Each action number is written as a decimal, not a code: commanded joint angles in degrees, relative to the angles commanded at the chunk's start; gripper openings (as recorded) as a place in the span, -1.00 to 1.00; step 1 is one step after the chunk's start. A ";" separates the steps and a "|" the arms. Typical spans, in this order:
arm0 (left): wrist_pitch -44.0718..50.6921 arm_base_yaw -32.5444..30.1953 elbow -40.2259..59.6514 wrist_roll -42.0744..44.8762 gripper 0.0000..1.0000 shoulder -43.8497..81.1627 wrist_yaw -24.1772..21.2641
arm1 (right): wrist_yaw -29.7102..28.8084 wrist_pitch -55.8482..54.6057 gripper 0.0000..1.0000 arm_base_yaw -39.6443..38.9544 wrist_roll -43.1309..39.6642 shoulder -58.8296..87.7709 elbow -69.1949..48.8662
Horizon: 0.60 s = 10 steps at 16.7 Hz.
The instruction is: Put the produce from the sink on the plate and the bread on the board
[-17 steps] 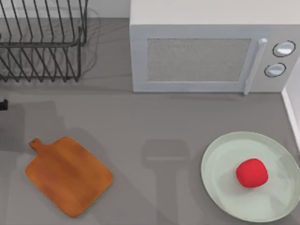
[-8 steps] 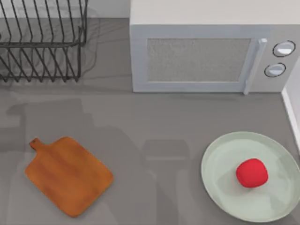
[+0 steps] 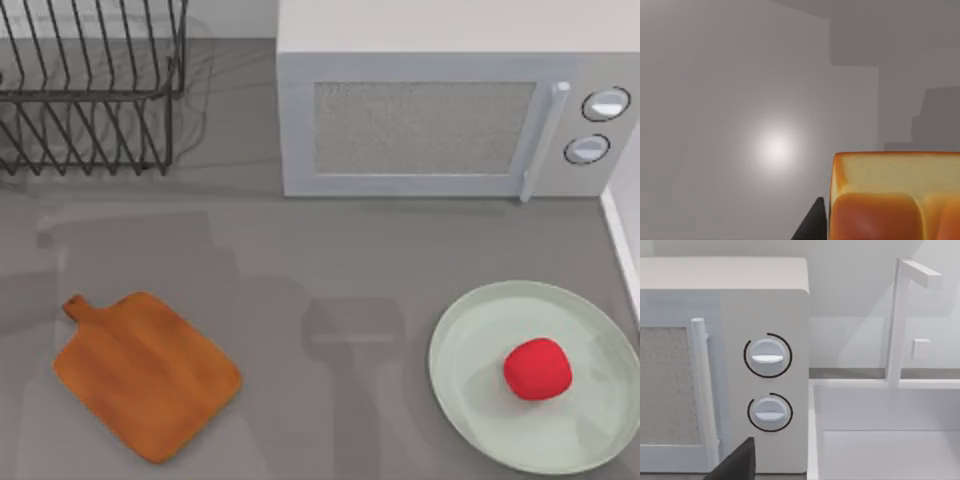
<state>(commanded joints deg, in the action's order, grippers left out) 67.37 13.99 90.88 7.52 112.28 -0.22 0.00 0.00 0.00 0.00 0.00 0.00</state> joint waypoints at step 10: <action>-0.84 -9.56 -4.91 -32.38 -1.00 -1.37 0.26 | 0.00 0.00 1.00 0.00 0.00 0.00 0.00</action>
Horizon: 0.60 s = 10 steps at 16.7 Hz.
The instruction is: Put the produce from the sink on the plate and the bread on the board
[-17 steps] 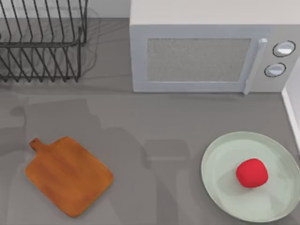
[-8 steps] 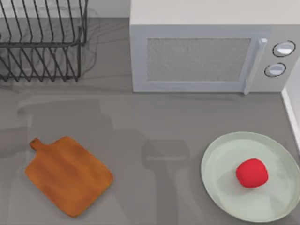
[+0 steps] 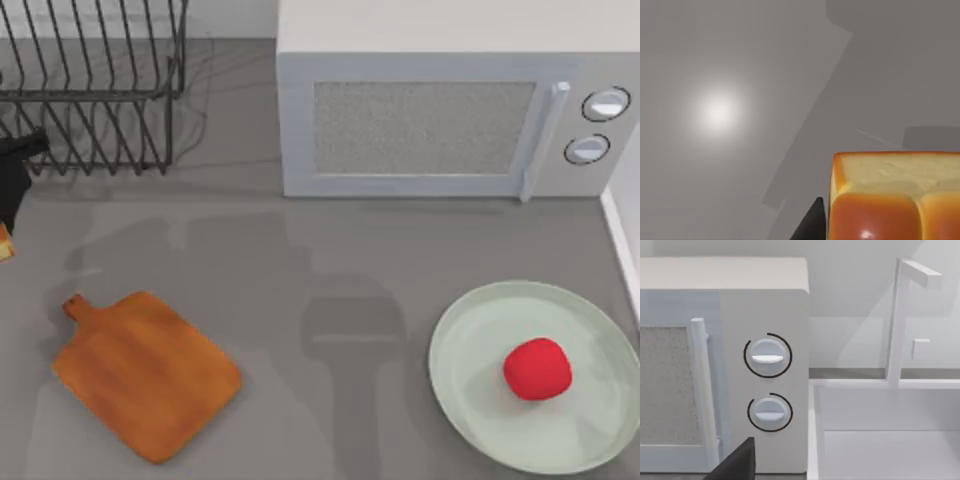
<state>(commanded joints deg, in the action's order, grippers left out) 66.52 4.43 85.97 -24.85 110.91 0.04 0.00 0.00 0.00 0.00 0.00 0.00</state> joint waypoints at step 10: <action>-4.52 -17.09 -14.64 -64.33 -1.00 -8.06 0.17 | 0.00 0.00 1.00 0.00 0.00 0.00 0.00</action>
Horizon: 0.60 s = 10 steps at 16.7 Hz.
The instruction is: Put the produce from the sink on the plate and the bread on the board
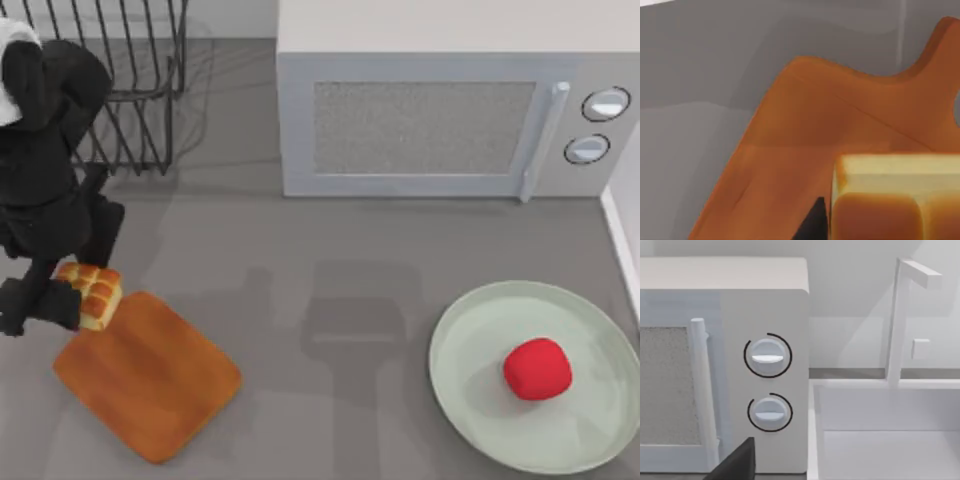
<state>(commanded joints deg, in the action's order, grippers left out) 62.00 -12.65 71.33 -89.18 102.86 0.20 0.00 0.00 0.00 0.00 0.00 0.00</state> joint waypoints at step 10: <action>-3.81 -6.24 -6.50 -18.88 -1.00 -6.07 0.39 | 0.00 0.00 1.00 0.00 0.00 0.00 0.00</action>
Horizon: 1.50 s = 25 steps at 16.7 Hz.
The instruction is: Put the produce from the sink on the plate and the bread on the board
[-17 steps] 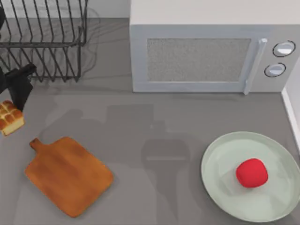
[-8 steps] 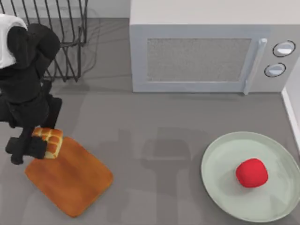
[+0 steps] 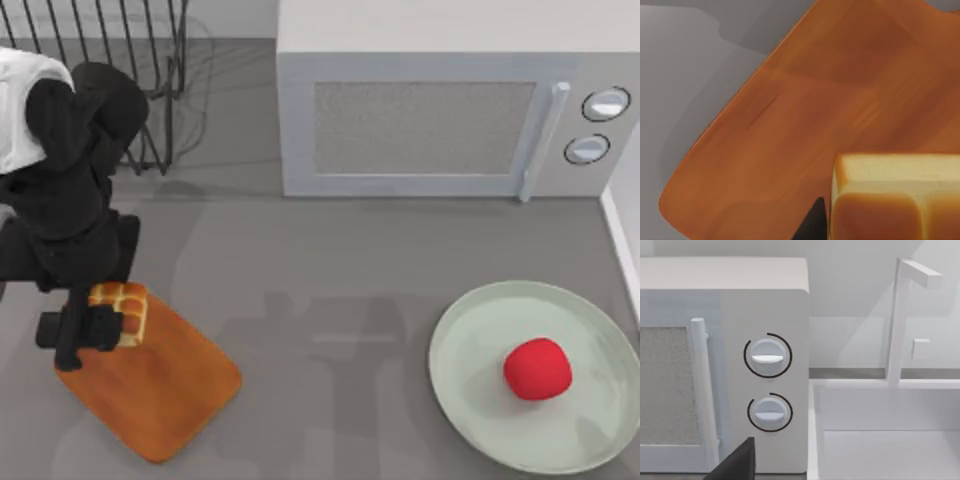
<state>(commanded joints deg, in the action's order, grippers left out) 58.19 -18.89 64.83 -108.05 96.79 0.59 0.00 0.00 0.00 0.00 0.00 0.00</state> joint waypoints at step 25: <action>-10.42 -0.09 -6.42 -0.03 -1.00 4.00 -0.01 | 0.00 0.00 1.00 0.00 0.00 0.00 0.00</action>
<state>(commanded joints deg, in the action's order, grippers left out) 47.77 -18.98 58.41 -108.09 100.79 0.58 0.00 0.00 0.00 0.00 0.00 0.00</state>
